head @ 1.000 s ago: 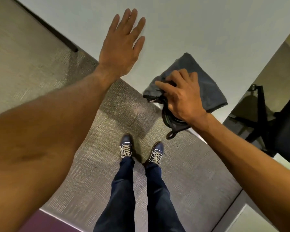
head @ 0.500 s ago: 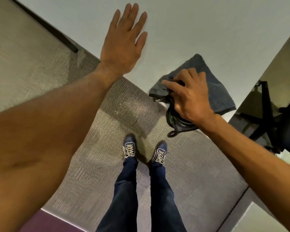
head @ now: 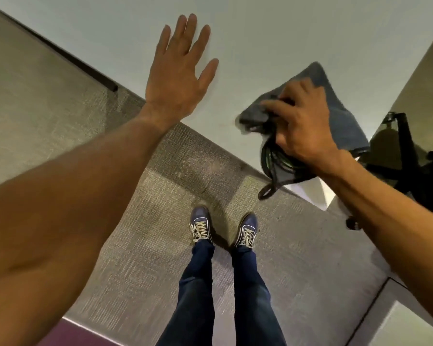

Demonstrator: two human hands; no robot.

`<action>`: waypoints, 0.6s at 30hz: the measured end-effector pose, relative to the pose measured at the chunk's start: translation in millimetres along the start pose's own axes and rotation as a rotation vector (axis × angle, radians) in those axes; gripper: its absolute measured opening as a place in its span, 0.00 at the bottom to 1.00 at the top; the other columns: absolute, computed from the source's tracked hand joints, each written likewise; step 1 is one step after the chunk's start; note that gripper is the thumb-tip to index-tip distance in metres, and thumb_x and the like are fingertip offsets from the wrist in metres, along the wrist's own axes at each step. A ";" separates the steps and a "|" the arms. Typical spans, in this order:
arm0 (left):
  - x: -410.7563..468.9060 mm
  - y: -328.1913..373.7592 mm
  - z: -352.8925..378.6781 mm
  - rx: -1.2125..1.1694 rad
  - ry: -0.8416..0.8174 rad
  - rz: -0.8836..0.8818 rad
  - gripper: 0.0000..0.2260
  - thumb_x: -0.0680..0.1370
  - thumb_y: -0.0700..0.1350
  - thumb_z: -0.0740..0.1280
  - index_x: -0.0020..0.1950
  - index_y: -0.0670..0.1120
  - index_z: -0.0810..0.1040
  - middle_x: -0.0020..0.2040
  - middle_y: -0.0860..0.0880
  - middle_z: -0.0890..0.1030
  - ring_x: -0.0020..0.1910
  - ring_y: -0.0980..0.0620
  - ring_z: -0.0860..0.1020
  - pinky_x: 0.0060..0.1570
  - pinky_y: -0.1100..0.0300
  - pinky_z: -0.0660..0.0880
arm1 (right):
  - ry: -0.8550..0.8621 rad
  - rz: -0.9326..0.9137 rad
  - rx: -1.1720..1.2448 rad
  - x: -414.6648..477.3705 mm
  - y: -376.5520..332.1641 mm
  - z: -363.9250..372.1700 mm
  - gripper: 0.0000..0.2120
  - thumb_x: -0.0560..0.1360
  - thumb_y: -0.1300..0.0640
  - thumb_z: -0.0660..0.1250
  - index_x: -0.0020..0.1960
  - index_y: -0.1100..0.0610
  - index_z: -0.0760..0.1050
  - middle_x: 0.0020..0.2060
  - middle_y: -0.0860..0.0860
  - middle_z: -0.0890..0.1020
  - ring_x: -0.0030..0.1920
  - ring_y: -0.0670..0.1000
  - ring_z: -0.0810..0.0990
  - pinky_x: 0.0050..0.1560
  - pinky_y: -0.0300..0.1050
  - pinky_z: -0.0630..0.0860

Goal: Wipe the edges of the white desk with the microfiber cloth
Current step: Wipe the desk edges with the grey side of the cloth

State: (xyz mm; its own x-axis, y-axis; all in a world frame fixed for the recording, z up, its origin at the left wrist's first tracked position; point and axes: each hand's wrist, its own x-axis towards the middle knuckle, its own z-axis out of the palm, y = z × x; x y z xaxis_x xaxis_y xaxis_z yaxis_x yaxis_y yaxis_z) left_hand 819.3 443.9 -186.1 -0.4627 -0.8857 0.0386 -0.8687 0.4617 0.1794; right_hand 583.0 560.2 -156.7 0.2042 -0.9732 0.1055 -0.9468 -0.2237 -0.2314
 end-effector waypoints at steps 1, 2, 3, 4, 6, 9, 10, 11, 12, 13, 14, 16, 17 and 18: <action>0.1 -1.0 1.2 0.001 0.008 0.000 0.28 0.86 0.61 0.45 0.82 0.47 0.57 0.83 0.44 0.55 0.82 0.47 0.51 0.80 0.48 0.48 | 0.037 0.150 0.003 10.4 0.8 1.1 0.17 0.68 0.62 0.64 0.53 0.59 0.85 0.45 0.62 0.79 0.47 0.66 0.77 0.41 0.60 0.73; -0.2 -1.8 2.3 0.006 0.014 -0.005 0.28 0.86 0.61 0.45 0.82 0.47 0.57 0.83 0.44 0.55 0.82 0.47 0.51 0.80 0.47 0.48 | 0.085 0.284 -0.003 18.5 -6.5 4.7 0.17 0.66 0.63 0.63 0.52 0.60 0.84 0.46 0.61 0.79 0.48 0.66 0.77 0.41 0.57 0.72; -0.1 -1.8 3.0 0.012 0.015 -0.008 0.28 0.86 0.61 0.44 0.83 0.48 0.56 0.83 0.44 0.55 0.82 0.47 0.51 0.80 0.47 0.48 | 0.120 0.366 -0.010 22.6 -19.8 9.4 0.17 0.65 0.63 0.63 0.50 0.60 0.84 0.46 0.61 0.79 0.50 0.65 0.77 0.41 0.54 0.69; 0.3 -0.9 3.1 0.018 0.012 -0.006 0.28 0.86 0.61 0.44 0.83 0.48 0.56 0.83 0.44 0.55 0.82 0.47 0.51 0.80 0.47 0.48 | 0.126 0.374 0.000 22.0 -35.7 13.9 0.16 0.64 0.63 0.63 0.48 0.60 0.83 0.46 0.60 0.79 0.50 0.64 0.77 0.40 0.52 0.66; 0.4 0.3 2.4 0.018 0.003 -0.004 0.28 0.86 0.61 0.44 0.83 0.48 0.55 0.83 0.45 0.54 0.82 0.48 0.51 0.80 0.47 0.48 | 0.090 0.202 0.053 7.2 -64.0 20.3 0.13 0.64 0.63 0.64 0.47 0.61 0.82 0.45 0.59 0.79 0.47 0.62 0.77 0.40 0.52 0.65; -0.4 -2.1 1.7 0.011 0.002 -0.005 0.28 0.86 0.61 0.44 0.83 0.48 0.55 0.83 0.45 0.54 0.82 0.48 0.50 0.80 0.48 0.48 | -0.036 -0.101 0.071 -16.2 -63.4 14.9 0.14 0.68 0.63 0.65 0.51 0.60 0.83 0.44 0.59 0.80 0.47 0.60 0.75 0.42 0.51 0.63; -0.5 -2.2 1.6 0.013 0.004 -0.003 0.28 0.86 0.61 0.44 0.83 0.48 0.55 0.83 0.45 0.54 0.82 0.48 0.50 0.80 0.48 0.48 | -0.073 -0.162 0.057 -15.2 -52.9 11.4 0.14 0.69 0.61 0.65 0.52 0.59 0.84 0.45 0.59 0.80 0.47 0.60 0.76 0.42 0.52 0.65; -0.4 -1.7 1.9 0.016 0.002 0.000 0.28 0.86 0.61 0.44 0.83 0.48 0.55 0.83 0.45 0.54 0.82 0.48 0.50 0.80 0.48 0.48 | -0.098 -0.199 0.035 -12.7 -42.8 8.8 0.14 0.70 0.60 0.66 0.54 0.59 0.84 0.45 0.59 0.80 0.47 0.61 0.77 0.43 0.54 0.67; -0.2 -1.9 2.6 0.018 0.000 0.004 0.28 0.86 0.61 0.44 0.83 0.49 0.55 0.83 0.45 0.54 0.82 0.48 0.50 0.80 0.48 0.48 | -0.102 -0.203 0.018 -9.2 -34.2 7.4 0.14 0.71 0.58 0.67 0.54 0.58 0.84 0.45 0.59 0.80 0.47 0.63 0.78 0.43 0.55 0.69; 0.0 -2.6 3.7 0.017 0.003 0.004 0.28 0.86 0.61 0.44 0.83 0.49 0.55 0.83 0.45 0.54 0.82 0.48 0.50 0.80 0.48 0.48 | -0.082 -0.170 0.010 -3.0 -25.4 6.6 0.14 0.71 0.58 0.68 0.54 0.58 0.84 0.45 0.60 0.80 0.47 0.64 0.78 0.43 0.56 0.70; 0.0 -2.7 4.8 0.015 0.011 -0.001 0.28 0.86 0.61 0.44 0.83 0.49 0.55 0.83 0.45 0.54 0.82 0.48 0.50 0.80 0.48 0.48 | -0.055 -0.099 0.008 6.3 -16.8 5.7 0.14 0.70 0.59 0.67 0.54 0.58 0.84 0.45 0.60 0.79 0.48 0.64 0.78 0.42 0.56 0.70; -0.3 -1.9 6.6 0.018 0.031 -0.012 0.28 0.86 0.61 0.45 0.83 0.49 0.56 0.83 0.45 0.55 0.82 0.48 0.51 0.80 0.48 0.48 | -0.011 0.139 0.000 28.4 -11.2 4.6 0.17 0.68 0.59 0.64 0.54 0.58 0.84 0.48 0.60 0.79 0.51 0.65 0.77 0.43 0.52 0.66; -0.1 -1.8 7.3 0.019 0.034 -0.009 0.28 0.86 0.61 0.45 0.83 0.48 0.57 0.83 0.45 0.56 0.82 0.48 0.52 0.80 0.48 0.48 | 0.011 0.256 -0.014 36.3 -17.4 6.9 0.19 0.67 0.59 0.62 0.54 0.58 0.84 0.49 0.59 0.78 0.52 0.64 0.76 0.44 0.51 0.63; 0.3 -2.3 7.8 0.018 0.036 -0.006 0.28 0.86 0.61 0.45 0.82 0.48 0.57 0.83 0.45 0.56 0.82 0.48 0.52 0.80 0.48 0.49 | 0.030 0.330 -0.028 40.5 -28.7 10.4 0.19 0.65 0.59 0.62 0.53 0.58 0.83 0.50 0.59 0.78 0.53 0.63 0.76 0.44 0.50 0.61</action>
State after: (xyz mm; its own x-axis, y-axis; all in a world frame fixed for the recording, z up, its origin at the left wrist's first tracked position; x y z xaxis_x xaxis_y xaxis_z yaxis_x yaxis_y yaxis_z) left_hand 819.7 443.0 -194.1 -0.4512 -0.8894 0.0730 -0.8746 0.4570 0.1622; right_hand 621.0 526.7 -155.9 -0.1214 -0.9909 0.0582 -0.9672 0.1049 -0.2314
